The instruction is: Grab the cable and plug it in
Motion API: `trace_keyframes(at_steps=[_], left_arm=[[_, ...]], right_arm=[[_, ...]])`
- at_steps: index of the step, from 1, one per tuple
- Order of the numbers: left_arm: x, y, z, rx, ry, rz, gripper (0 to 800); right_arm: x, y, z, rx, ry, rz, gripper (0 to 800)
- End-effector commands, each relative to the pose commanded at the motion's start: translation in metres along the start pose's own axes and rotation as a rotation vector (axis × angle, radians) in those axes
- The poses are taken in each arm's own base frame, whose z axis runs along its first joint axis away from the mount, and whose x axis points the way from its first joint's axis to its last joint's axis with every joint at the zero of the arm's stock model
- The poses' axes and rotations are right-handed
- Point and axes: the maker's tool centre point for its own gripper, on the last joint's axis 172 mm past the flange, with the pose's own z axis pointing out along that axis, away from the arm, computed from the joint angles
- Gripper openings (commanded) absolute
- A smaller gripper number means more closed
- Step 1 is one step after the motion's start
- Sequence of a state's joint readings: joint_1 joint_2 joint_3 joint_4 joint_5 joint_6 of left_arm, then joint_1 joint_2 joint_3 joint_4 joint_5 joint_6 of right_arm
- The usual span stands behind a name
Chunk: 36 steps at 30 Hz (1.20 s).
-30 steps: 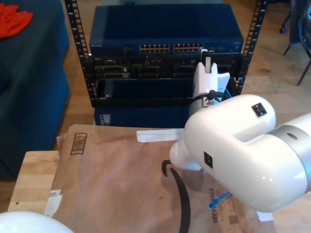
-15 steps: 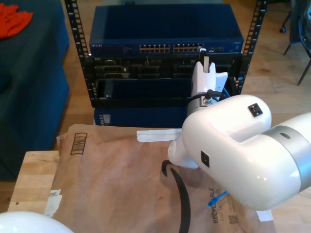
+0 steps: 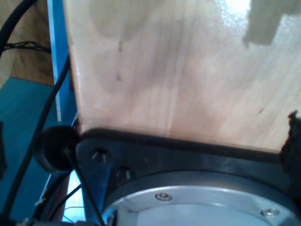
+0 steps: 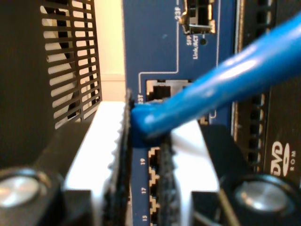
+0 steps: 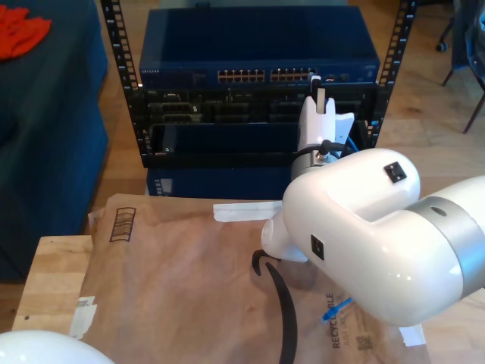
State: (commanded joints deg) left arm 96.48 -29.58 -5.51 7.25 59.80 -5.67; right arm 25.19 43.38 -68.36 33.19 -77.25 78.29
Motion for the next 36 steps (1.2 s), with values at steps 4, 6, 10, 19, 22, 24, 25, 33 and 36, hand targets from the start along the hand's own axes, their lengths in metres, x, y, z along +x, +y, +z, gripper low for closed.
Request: trace_keyframes(at_steps=[4, 6, 10, 19, 22, 24, 25, 33, 36], left_arm=[[0.0, 0.0, 0.0, 0.0, 0.0, 0.0, 800], [0.0, 0.0, 0.0, 0.0, 0.0, 0.0, 800], [0.0, 0.0, 0.0, 0.0, 0.0, 0.0, 800], [0.0, 0.0, 0.0, 0.0, 0.0, 0.0, 800], [0.0, 0.0, 0.0, 0.0, 0.0, 0.0, 800], [0.0, 0.0, 0.0, 0.0, 0.0, 0.0, 800], [0.0, 0.0, 0.0, 0.0, 0.0, 0.0, 800], [0.0, 0.0, 0.0, 0.0, 0.0, 0.0, 800], [0.0, 0.0, 0.0, 0.0, 0.0, 0.0, 800]], right_arm=[[-0.0004, 0.0002, 0.0006, 0.001, 0.0, 0.001, 0], [-0.0019, -0.0005, 0.0031, 0.008, 0.0, 0.005, 0], [-0.0031, 0.0009, 0.0067, 0.014, 0.002, 0.007, 0], [-0.0009, 0.0035, 0.0068, 0.011, 0.005, 0.006, 0], [0.0006, 0.0049, 0.0061, 0.008, 0.007, 0.003, 0], [0.0016, 0.005, 0.0065, 0.008, 0.008, 0.003, 0], [0.002, 0.0051, 0.0065, 0.008, 0.01, 0.003, 0], [0.0042, 0.0016, 0.0062, 0.01, 0.025, 0.013, 0], [0.0031, 0.0009, 0.0062, 0.011, 0.023, 0.014, 0]])
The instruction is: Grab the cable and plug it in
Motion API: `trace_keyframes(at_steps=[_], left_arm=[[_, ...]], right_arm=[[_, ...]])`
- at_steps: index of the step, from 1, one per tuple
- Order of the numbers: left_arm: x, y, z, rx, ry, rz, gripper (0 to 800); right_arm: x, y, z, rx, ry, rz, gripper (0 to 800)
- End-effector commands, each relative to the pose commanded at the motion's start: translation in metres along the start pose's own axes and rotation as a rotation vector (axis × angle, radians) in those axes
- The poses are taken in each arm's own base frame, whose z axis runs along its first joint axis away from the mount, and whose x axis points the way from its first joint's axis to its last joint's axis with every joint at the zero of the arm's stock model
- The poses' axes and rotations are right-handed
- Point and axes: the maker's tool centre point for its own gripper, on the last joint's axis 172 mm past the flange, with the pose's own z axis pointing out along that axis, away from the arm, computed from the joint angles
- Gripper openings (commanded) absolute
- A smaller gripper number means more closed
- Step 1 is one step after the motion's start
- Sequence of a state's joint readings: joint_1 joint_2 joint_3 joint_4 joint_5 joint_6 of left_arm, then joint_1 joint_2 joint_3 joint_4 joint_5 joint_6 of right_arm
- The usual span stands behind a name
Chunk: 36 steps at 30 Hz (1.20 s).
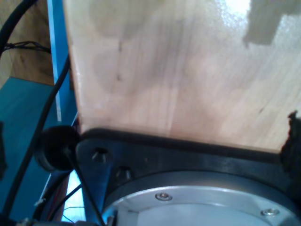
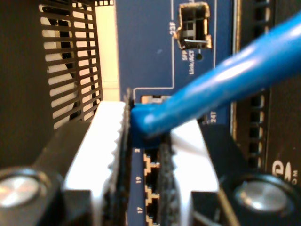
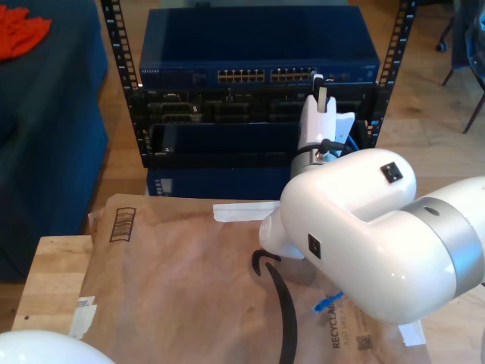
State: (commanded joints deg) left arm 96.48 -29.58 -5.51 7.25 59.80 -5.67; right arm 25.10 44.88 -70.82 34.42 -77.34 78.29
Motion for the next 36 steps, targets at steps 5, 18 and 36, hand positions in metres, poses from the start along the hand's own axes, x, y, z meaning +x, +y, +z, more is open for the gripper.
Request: trace_keyframes(at_steps=[5, 18, 36], left_arm=[[0.0, 0.0, 0.0, 0.0, 0.0, 0.0, 800], [0.0, 0.0, 0.0, 0.0, 0.0, 0.0, 800], [0.0, 0.0, 0.0, 0.0, 0.0, 0.0, 800]], right_arm=[[-0.003, -0.005, 0.002, 0.011, -0.002, 0.008, 0], [-0.005, 0.001, 0.007, 0.015, -0.001, 0.011, 0], [0.005, 0.002, 0.01, 0.013, 0.014, 0.007, 0]])
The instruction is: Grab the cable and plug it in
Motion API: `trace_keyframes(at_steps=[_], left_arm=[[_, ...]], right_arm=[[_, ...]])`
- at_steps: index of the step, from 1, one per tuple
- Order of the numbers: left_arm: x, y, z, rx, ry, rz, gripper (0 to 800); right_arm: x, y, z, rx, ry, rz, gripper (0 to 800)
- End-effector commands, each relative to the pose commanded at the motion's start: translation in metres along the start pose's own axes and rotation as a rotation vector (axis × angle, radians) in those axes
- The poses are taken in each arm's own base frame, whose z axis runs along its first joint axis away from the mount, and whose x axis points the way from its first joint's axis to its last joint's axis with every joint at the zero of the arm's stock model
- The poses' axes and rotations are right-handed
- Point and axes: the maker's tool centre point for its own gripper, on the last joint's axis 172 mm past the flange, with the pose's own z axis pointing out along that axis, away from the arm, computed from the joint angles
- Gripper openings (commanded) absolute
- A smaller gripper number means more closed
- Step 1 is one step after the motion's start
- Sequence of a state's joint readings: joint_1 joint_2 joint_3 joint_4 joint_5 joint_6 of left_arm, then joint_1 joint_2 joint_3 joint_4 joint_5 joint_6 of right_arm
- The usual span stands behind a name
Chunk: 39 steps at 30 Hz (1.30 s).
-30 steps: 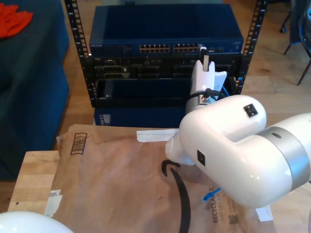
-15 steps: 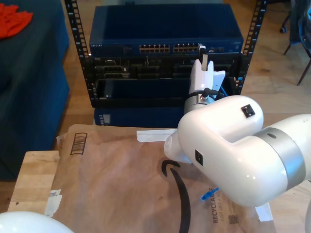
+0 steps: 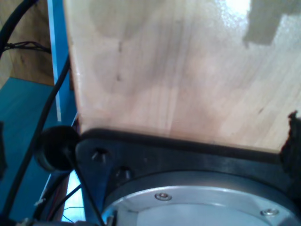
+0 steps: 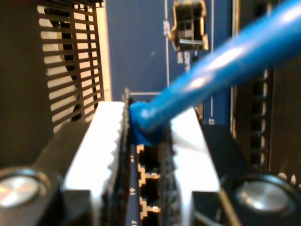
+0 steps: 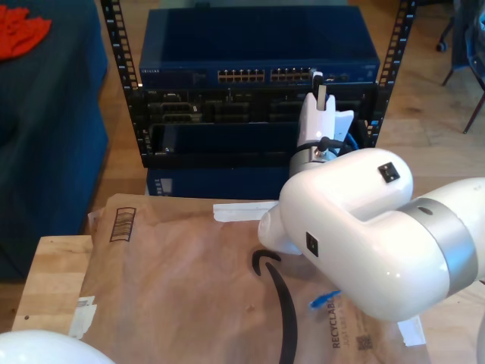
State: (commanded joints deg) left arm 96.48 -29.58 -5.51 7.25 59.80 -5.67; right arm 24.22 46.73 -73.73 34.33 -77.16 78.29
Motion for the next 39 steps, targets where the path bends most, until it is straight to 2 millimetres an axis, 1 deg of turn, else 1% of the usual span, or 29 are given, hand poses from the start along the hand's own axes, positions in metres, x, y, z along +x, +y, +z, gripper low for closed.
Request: trace_keyframes(at_steps=[3, 13, 17, 23, 28, 32, 35, 37, 39], left_arm=[[0.0, 0.0, 0.0, 0.0, 0.0, 0.0, 800], [0.0, 0.0, 0.0, 0.0, 0.0, 0.0, 800], [0.0, 0.0, 0.0, 0.0, 0.0, 0.0, 800], [0.0, 0.0, 0.0, 0.0, 0.0, 0.0, 800], [0.0, 0.0, 0.0, 0.0, 0.0, 0.0, 800], [0.0, 0.0, 0.0, 0.0, 0.0, 0.0, 800], [0.0, 0.0, 0.0, 0.0, 0.0, 0.0, 800], [0.0, 0.0, 0.0, 0.0, 0.0, 0.0, 800], [0.0, 0.0, 0.0, 0.0, 0.0, 0.0, 800]], right_arm=[[0.002, 0.0, 0.001, 0.0, 0.003, -0.001, 0], [-0.001, 0.003, -0.002, -0.007, -0.002, -0.003, 0], [-0.009, 0.0, -0.005, -0.004, -0.014, 0.0, 0], [-0.013, -0.004, -0.004, 0.004, -0.018, 0.004, 0], [-0.013, 0.003, -0.006, -0.004, -0.02, -0.002, 0], [-0.018, 0.004, -0.008, -0.005, -0.027, -0.003, 0], [-0.016, 0.004, -0.008, -0.007, -0.017, 0.002, 0], [-0.018, 0.004, -0.01, -0.008, -0.02, 0.002, 0], [-0.016, 0.005, -0.01, -0.01, -0.008, 0.005, 0]])
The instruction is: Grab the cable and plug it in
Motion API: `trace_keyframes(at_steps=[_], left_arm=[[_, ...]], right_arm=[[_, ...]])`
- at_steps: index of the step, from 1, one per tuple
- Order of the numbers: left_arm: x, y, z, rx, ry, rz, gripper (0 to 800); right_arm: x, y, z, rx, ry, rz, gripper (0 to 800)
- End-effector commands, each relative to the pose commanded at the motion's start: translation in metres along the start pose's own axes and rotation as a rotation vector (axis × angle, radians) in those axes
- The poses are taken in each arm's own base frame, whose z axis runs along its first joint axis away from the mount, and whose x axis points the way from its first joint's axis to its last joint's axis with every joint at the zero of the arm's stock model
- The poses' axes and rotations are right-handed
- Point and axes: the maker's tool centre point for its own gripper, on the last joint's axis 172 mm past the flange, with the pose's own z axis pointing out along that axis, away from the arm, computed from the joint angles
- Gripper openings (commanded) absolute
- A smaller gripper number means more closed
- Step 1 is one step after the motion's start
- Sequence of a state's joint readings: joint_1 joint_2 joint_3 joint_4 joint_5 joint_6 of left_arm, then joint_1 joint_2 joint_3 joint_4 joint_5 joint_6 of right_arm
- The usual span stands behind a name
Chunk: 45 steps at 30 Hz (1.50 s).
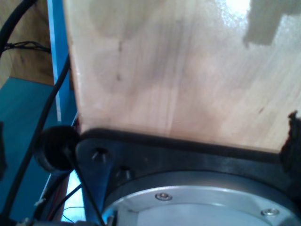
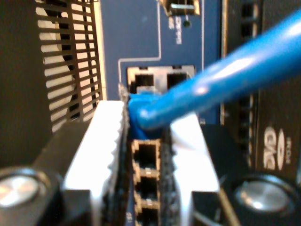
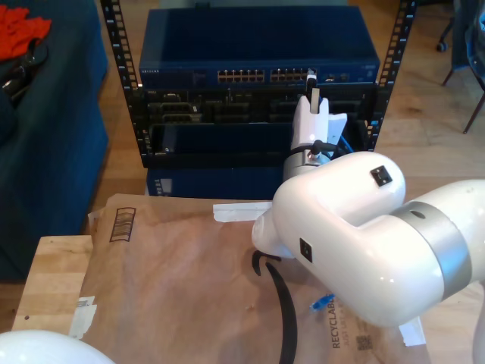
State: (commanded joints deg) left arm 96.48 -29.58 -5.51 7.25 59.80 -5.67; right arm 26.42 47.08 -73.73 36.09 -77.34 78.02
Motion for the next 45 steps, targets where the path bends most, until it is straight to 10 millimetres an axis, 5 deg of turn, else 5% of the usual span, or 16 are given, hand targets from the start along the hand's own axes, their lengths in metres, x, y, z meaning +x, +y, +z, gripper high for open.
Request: trace_keyframes(at_steps=[9, 45], left_arm=[[0.001, 0.0, -0.001, 0.0, 0.002, 0.0, 800], [0.0, 0.0, 0.0, 0.0, 0.0, 0.0, 800]], right_arm=[[0.02, -0.004, -0.007, 0.024, 0.061, -0.063, 0], [0.006, -0.008, 0.001, 0.014, 0.039, -0.037, 0]])
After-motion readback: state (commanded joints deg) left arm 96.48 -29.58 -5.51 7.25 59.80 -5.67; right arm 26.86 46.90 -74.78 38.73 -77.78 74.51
